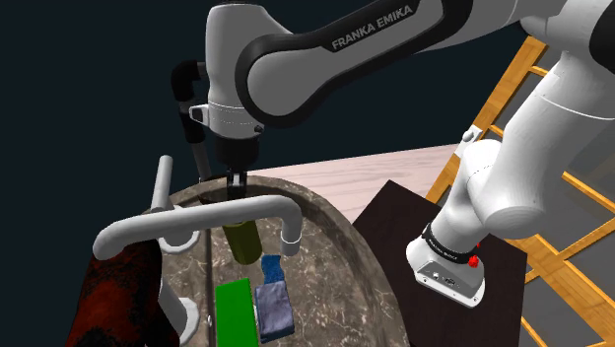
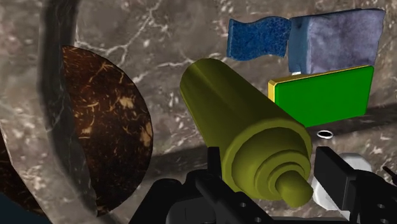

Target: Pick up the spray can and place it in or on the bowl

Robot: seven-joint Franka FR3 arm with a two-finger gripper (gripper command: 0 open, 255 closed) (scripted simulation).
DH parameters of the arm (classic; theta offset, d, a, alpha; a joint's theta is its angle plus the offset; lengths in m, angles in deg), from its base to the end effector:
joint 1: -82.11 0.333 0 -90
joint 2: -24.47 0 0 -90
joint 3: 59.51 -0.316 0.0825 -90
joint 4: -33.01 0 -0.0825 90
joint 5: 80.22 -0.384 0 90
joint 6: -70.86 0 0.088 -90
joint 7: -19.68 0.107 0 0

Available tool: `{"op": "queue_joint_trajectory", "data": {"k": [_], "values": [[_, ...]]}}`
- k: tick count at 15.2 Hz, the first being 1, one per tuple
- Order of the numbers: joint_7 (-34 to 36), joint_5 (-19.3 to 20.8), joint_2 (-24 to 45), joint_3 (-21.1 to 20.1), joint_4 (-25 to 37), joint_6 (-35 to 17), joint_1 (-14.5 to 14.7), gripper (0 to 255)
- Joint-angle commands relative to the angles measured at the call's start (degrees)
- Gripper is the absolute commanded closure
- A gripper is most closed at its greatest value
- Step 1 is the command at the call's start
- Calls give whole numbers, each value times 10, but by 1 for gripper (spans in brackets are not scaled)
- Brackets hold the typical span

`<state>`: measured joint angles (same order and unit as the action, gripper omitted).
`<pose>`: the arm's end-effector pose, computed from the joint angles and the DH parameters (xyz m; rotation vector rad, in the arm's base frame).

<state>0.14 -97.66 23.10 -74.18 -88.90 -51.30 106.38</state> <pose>0.4112 0.3498 0.4236 -2.6232 -1.2053 0.0223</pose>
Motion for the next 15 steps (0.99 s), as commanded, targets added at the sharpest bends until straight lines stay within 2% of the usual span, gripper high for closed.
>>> {"op": "queue_joint_trajectory", "data": {"k": [1, 15], "values": [[3, 1, -5, 0, 7, 12, 0, 255], [25, 8, -33, 5, 84, 115, -4, 255]]}}
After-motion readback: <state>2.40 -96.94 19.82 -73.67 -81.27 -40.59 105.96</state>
